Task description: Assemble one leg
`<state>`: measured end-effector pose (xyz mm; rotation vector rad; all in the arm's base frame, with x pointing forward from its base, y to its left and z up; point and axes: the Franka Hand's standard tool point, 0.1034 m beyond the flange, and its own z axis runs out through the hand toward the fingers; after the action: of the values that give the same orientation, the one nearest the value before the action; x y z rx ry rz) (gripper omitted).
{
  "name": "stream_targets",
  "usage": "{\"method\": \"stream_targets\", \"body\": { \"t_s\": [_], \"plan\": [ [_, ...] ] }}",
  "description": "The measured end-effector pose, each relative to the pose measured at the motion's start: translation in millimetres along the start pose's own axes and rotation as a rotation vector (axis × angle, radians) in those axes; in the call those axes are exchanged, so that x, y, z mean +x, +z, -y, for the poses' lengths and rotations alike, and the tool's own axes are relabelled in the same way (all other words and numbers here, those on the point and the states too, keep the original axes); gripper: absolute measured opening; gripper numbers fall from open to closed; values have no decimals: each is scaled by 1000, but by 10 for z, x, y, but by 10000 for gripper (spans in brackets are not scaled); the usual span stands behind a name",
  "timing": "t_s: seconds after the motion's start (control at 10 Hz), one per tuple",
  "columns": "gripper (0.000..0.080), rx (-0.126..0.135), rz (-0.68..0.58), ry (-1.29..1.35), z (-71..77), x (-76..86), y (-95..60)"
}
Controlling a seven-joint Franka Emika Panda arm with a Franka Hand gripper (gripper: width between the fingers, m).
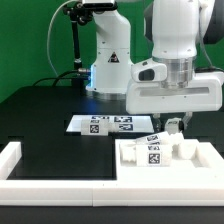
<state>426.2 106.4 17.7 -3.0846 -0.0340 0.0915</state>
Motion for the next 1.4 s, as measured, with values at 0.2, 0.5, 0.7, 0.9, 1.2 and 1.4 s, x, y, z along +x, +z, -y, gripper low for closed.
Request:
{"method": "stream_targets", "body": {
  "t_s": [0.2,0.5,0.7,0.9,1.2,1.4],
  "plan": [
    [328,1,3,-8,41,-14,6],
    [328,1,3,-7,37,-13,5],
    [328,-11,3,-117,20,-59,19],
    [328,-35,-18,-228,41,-75,28],
    [322,-40,-17,-198,95,-121,58],
    [521,-40,-17,-197,94,-121,59]
  ]
}}
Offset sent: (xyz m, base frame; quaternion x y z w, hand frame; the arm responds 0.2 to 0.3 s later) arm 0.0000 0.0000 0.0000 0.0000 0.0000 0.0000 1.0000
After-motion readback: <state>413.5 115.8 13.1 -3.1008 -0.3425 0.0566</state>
